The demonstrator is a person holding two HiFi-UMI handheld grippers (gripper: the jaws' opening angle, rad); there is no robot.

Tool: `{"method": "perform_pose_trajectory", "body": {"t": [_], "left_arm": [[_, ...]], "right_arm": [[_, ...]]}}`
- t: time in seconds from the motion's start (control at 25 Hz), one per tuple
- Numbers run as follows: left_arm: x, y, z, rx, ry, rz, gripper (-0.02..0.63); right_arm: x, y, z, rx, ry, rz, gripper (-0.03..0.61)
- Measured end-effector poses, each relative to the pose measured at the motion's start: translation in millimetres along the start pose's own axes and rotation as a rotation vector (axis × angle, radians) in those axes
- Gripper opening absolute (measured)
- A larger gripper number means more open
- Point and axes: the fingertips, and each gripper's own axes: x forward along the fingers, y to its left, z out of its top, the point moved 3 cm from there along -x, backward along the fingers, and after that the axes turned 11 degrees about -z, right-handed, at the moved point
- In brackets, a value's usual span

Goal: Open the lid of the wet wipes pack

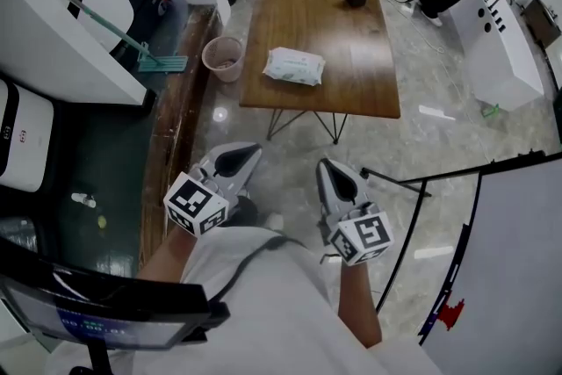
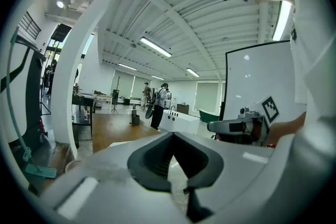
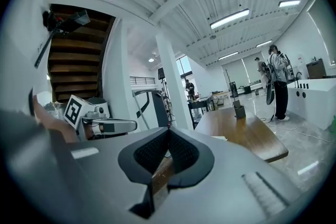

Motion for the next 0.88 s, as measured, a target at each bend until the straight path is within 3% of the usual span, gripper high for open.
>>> {"method": "perform_pose_trajectory", "body": {"t": [0.2,0.44,0.6,0.88], "left_arm": [[9.3,4.2,-0.4,-0.038,-0.001,-0.034,0.005],[22.5,21.2,6.3,-0.028,-0.023,-0.034,0.005],[31.6,44.7,7.9,-0.007,-0.037,-0.013,0.003],[52.7,94.7,14.8,-0.014,-0.020,-0.052,0.003]], "right_arm": [[1.4,-7.7,4.9,0.004,-0.012,-0.013,0.009],[13.0,-17.5,6.1,-0.002,0.001,-0.040,0.009],[32.1,-20.4,7.6,-0.007,0.002,-0.046,0.009],[84.6,-27.4,15.7,-0.011,0.030,-0.053,0.009]]}}
